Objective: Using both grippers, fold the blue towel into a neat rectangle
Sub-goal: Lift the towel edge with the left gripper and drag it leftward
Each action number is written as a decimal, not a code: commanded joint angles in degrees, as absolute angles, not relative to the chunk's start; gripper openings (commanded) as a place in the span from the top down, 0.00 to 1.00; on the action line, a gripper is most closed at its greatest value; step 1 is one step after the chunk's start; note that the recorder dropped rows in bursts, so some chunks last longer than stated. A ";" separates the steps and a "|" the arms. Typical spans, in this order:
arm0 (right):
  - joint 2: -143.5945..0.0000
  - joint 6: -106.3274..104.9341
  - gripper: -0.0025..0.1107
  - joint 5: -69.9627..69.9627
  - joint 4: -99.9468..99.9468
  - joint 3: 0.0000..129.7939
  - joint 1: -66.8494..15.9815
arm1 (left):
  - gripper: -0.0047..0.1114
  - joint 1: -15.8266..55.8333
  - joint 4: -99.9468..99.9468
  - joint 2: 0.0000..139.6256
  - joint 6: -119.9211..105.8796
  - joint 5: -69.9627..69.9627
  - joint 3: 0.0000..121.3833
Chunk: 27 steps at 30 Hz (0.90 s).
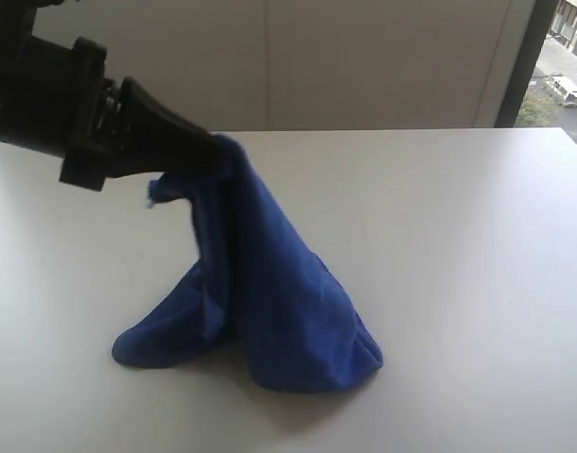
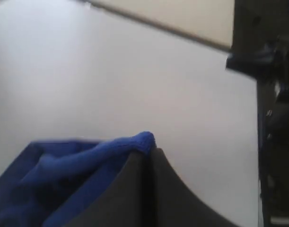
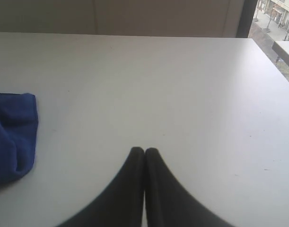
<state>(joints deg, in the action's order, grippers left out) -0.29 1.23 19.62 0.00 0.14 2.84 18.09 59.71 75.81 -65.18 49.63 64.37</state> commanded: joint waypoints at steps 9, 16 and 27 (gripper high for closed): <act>0.00 1.24 0.98 19.19 0.00 0.00 2.68 | 0.96 18.41 29.50 68.46 -46.09 61.75 73.21; 0.00 1.24 0.98 18.02 0.00 0.00 2.68 | 0.96 18.41 16.16 64.71 -44.71 61.53 75.12; 0.00 1.24 0.98 -2.22 0.00 0.00 2.68 | 0.96 18.41 -8.33 58.92 -32.01 62.98 78.11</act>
